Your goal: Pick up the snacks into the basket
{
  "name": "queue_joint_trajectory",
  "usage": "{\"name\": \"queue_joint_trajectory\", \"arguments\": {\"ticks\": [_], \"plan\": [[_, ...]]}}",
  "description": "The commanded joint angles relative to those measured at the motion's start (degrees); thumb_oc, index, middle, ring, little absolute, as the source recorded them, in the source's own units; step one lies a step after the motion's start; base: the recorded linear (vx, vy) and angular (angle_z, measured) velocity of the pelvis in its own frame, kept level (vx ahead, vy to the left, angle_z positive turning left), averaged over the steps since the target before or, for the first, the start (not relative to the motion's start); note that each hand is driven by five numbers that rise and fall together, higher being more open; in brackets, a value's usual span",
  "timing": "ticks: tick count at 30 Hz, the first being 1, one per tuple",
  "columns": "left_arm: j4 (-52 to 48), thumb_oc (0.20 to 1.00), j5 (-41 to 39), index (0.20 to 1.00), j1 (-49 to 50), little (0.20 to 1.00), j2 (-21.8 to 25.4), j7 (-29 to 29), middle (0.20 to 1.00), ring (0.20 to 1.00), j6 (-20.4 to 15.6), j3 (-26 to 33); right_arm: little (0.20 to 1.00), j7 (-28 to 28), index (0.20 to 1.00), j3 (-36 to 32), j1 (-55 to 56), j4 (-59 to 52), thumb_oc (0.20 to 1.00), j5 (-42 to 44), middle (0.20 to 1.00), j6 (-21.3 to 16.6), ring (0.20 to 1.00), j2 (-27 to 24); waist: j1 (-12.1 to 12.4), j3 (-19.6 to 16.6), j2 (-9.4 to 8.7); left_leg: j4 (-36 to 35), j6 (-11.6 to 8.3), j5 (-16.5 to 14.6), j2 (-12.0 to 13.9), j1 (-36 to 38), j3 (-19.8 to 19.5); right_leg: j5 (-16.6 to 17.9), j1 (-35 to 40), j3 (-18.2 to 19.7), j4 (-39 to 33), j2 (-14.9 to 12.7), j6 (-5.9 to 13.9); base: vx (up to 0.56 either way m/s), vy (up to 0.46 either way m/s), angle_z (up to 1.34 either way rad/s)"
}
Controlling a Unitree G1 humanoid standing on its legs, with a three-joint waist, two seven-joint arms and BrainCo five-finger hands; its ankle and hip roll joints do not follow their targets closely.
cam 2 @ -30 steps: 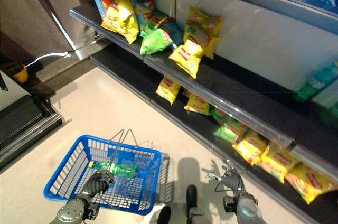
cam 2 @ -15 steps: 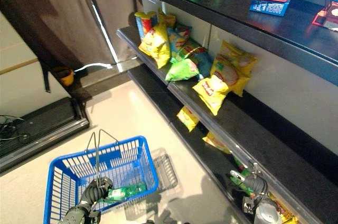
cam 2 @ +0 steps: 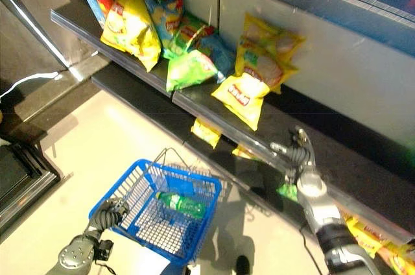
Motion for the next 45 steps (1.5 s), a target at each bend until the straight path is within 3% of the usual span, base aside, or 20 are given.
{"name": "queue_joint_trajectory", "arguments": {"ticks": [1,15,27,38,39,40,41,42,45], "plan": [[-9.0,0.200,-1.7,0.200,0.2,0.200,1.1,4.5,0.200,0.200,-6.9,5.8,1.000,-2.1,1.000,2.6,-9.5,4.4,1.000,2.9,1.000,-1.8,1.000,-6.3,1.0,-0.8,-0.52,-0.9,-2.88,-2.5,1.2,1.0,-1.5,6.3,0.3,-3.8,-5.7,0.6,2.74,0.04,0.003,-0.76],[-12.5,0.200,-4.1,0.200,-3.4,0.200,0.5,5.6,0.200,0.200,-8.3,3.6,1.000,-1.7,1.000,8.3,-27.5,15.3,1.000,9.9,1.000,-2.4,1.000,-10.5,1.7,4.4,2.53,0.7,-3.86,-1.5,-1.6,-4.7,-4.1,4.8,-4.8,-3.7,-2.5,-1.8,2.32,0.02,-0.023,0.17],[-14.4,0.200,-4.8,0.200,-8.2,0.200,2.7,4.8,0.200,0.200,-9.8,-0.3,1.000,-1.4,1.000,10.6,-35.6,18.8,1.000,14.5,1.000,-4.1,1.000,-15.3,3.0,4.4,6.20,-0.3,-4.04,0.0,-4.7,-7.4,-9.2,0.3,-7.5,-5.8,4.3,-4.5,1.89,0.04,-0.059,0.24],[-14.5,0.200,-5.4,0.200,-10.7,0.200,3.4,4.0,0.200,0.200,-9.8,-2.7,1.000,-1.5,1.000,11.8,-36.8,17.7,1.000,14.7,1.000,-4.7,1.000,-17.7,4.0,4.4,6.50,-0.9,-4.35,0.0,-6.9,-6.4,-15.1,-5.5,-5.0,-9.9,9.3,-6.7,0.83,0.06,-0.100,0.39],[-14.6,0.200,-5.8,0.200,-10.8,0.200,3.4,3.9,0.200,0.200,-9.9,-2.6,0.953,-1.3,0.953,12.1,-37.1,18.0,0.953,14.6,0.953,-4.6,0.953,-17.9,4.3,4.4,6.43,-1.2,-4.48,0.2,-6.9,-6.4,-15.5,-6.0,-4.9,-10.4,9.5,-6.8,0.74,0.02,-0.072,0.42],[-14.6,0.200,-5.8,0.200,-10.8,0.200,3.4,3.9,0.200,0.200,-9.8,-2.6,0.849,-1.2,0.849,12.1,-37.2,18.0,0.849,14.6,0.849,-4.6,0.849,-17.9,4.3,4.4,6.44,-1.2,-4.49,0.2,-6.9,-6.4,-15.5,-6.0,-4.9,-10.4,9.5,-6.8,0.74,0.02,-0.043,0.28],[-14.7,0.200,-5.9,0.200,-10.9,0.200,3.5,3.8,0.200,0.200,-9.9,-2.6,0.570,-1.2,0.570,12.3,-37.4,18.3,0.570,14.6,0.570,-4.5,0.570,-18.0,4.6,4.4,6.28,-1.2,-4.48,0.2,-6.9,-6.3,-15.7,-6.2,-4.7,-10.7,9.5,-6.9,0.83,0.03,-0.052,0.21],[-14.7,0.200,-6.0,0.200,-11.1,0.200,3.6,3.8,0.200,0.200,-9.8,-2.8,0.200,-1.1,0.200,12.6,-37.9,18.8,0.200,15.0,0.200,-4.5,0.200,-17.7,4.9,4.4,6.02,-1.2,-4.48,0.1,-6.9,-6.0,-16.1,-6.6,-4.2,-11.0,9.6,-6.8,0.71,0.04,-0.069,0.21],[-14.5,0.200,-6.3,0.200,-11.6,0.200,3.6,3.7,0.200,0.200,-9.6,-3.2,0.200,-0.6,0.200,12.9,-37.8,18.9,0.200,15.3,0.200,-4.5,0.200,-17.6,5.0,4.4,5.89,-1.0,-4.66,0.1,-6.9,-5.7,-16.6,-7.2,-3.7,-11.4,10.4,-6.9,0.51,0.02,-0.051,0.09]]}}
